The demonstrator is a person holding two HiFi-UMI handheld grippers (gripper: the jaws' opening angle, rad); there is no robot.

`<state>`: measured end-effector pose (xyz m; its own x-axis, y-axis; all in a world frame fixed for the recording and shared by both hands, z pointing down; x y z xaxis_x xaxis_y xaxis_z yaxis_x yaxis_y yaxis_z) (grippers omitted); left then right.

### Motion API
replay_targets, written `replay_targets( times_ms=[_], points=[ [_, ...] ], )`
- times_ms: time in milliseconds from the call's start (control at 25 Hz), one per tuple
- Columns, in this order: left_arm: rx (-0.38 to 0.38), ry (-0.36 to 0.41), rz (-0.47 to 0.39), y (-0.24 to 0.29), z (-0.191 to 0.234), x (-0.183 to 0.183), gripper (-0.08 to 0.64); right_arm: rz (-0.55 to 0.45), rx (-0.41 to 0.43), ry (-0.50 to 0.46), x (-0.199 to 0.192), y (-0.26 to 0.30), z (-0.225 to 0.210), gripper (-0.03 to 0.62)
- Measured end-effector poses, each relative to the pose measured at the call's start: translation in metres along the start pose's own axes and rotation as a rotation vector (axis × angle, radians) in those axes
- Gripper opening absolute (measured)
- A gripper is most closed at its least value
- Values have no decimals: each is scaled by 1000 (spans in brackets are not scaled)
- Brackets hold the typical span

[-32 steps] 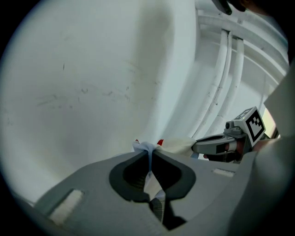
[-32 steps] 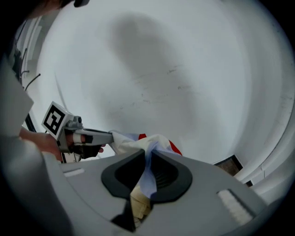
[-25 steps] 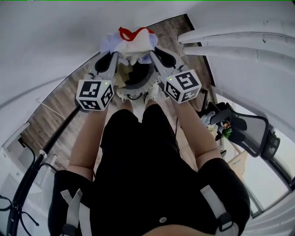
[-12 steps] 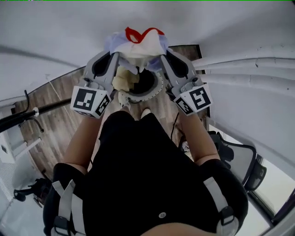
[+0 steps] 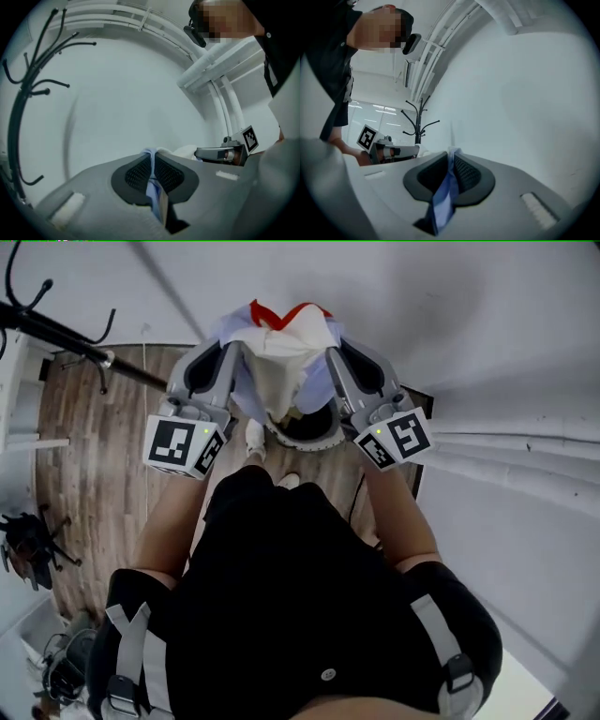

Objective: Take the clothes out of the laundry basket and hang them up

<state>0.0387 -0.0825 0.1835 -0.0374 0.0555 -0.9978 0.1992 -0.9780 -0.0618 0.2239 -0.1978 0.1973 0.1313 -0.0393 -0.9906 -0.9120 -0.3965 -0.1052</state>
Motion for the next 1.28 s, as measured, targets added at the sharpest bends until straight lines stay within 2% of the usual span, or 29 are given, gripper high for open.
replay_targets(
  times_ms=[160, 320, 440, 640, 800, 960, 1280],
  points=[
    [180, 13, 1, -99, 39, 11, 15, 17, 158, 16, -5, 48, 86, 43],
    [317, 20, 3, -158, 54, 21, 15, 28, 271, 44, -7, 74, 133, 43],
    [394, 42, -8, -190, 62, 31, 15, 26, 335, 57, -7, 90, 160, 43],
    [492, 53, -26, -264, 104, 44, 15, 42, 417, 60, -15, 135, 237, 43],
    [541, 60, -36, -308, 135, 48, 15, 56, 447, 55, -23, 167, 283, 43],
    [564, 53, -38, -347, 174, 45, 15, 72, 443, 45, -34, 200, 324, 43],
    [541, 22, -28, -392, 248, 29, 15, 118, 387, 19, -58, 255, 374, 44]
  ],
)
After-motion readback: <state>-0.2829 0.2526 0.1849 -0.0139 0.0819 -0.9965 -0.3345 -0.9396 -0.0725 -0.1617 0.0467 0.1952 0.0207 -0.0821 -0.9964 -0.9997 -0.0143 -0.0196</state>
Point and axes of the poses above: the fingertips, and each gripper's own axes: y forward along the fingers, z to its left, x out of its top, the point moved 6 cm from there along -y, backward along the fingers, and after that the axes turned 11 degrees about -x, right-handed, at the moved point
